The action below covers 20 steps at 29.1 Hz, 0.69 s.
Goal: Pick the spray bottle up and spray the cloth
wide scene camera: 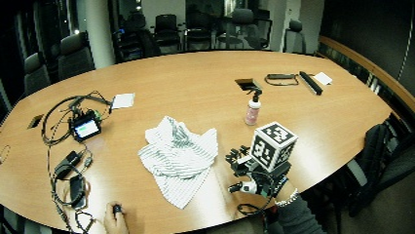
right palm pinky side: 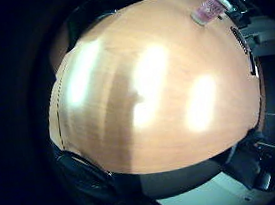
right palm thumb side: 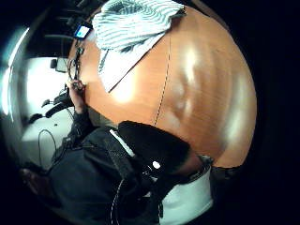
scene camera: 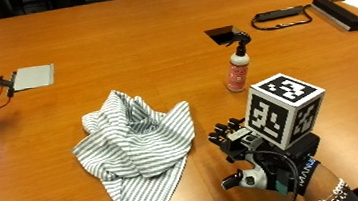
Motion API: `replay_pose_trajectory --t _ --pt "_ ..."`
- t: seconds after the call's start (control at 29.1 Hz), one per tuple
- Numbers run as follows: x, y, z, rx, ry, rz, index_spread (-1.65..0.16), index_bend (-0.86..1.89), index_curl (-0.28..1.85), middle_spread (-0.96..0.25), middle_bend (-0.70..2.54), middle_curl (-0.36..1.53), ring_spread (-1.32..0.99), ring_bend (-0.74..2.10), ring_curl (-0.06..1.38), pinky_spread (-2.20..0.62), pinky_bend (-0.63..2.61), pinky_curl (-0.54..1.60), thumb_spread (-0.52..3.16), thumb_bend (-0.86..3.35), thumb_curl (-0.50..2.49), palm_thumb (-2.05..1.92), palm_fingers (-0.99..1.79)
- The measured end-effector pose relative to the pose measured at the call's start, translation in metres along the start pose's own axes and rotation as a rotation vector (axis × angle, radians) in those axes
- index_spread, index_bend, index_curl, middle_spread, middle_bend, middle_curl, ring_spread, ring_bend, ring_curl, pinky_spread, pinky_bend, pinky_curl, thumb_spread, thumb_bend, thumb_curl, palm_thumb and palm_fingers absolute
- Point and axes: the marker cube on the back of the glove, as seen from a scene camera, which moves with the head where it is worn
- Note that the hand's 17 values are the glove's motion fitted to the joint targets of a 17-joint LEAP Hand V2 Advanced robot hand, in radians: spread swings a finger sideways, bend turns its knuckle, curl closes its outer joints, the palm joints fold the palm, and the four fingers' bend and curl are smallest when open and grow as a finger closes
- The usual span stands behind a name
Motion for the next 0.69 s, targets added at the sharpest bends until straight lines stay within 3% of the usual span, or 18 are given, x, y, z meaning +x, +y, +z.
replay_pose_trajectory --t 0.27,0.69 --pt "0.004 0.002 -0.002 0.008 -0.007 0.004 -0.36 0.24 0.16 -0.12 0.24 0.13 -0.09 0.18 0.07 0.20 0.37 0.16 0.69 0.04 0.10 0.17 0.28" --pt "0.040 -0.015 -0.006 0.049 -0.089 0.092 -0.41 0.18 0.23 -0.10 0.22 0.20 -0.09 0.22 0.12 0.24 0.37 0.22 0.92 0.00 0.16 0.24 0.36"
